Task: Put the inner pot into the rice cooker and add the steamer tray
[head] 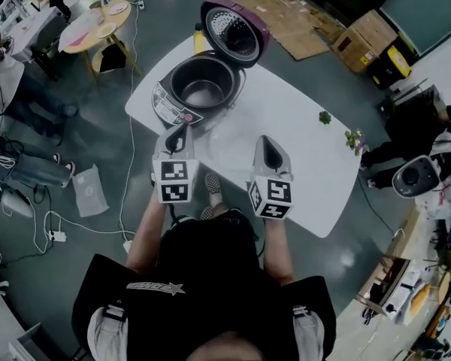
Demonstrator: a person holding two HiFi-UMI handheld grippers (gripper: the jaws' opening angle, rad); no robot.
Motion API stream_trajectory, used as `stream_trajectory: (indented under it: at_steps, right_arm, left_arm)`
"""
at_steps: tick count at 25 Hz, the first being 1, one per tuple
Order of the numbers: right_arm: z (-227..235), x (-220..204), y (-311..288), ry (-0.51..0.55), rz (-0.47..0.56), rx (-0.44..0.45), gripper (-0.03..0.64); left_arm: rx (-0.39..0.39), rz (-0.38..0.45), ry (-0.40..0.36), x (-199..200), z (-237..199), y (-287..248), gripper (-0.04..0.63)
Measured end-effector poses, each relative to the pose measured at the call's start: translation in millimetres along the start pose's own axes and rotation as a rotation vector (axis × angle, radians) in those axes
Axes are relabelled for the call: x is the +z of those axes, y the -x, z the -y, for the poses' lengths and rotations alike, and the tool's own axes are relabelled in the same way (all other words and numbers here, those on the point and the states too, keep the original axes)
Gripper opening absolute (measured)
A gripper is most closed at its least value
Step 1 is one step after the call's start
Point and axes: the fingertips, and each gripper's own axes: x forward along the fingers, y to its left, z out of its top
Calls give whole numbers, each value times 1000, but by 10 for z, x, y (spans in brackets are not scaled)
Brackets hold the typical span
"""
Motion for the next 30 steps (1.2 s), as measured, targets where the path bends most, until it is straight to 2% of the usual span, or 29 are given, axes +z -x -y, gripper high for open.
stream_trajectory:
  at_steps: [8, 13, 22, 30]
  right_arm:
    - [312, -130, 194, -12, -31, -79, 6]
    - [476, -323, 210, -23, -88, -90, 6]
    - [735, -820, 11, -63, -229, -25, 6]
    - [875, -1530, -240, -99, -371, 37, 6]
  left_arm:
    - [-89, 2, 13, -60, 379, -59, 11]
    - [-125, -50, 18, -226, 617, -154, 11]
    - [-114, -193, 55, -735, 952, -341, 11]
    - [-60, -324, 96, -1351, 1063, -453, 11]
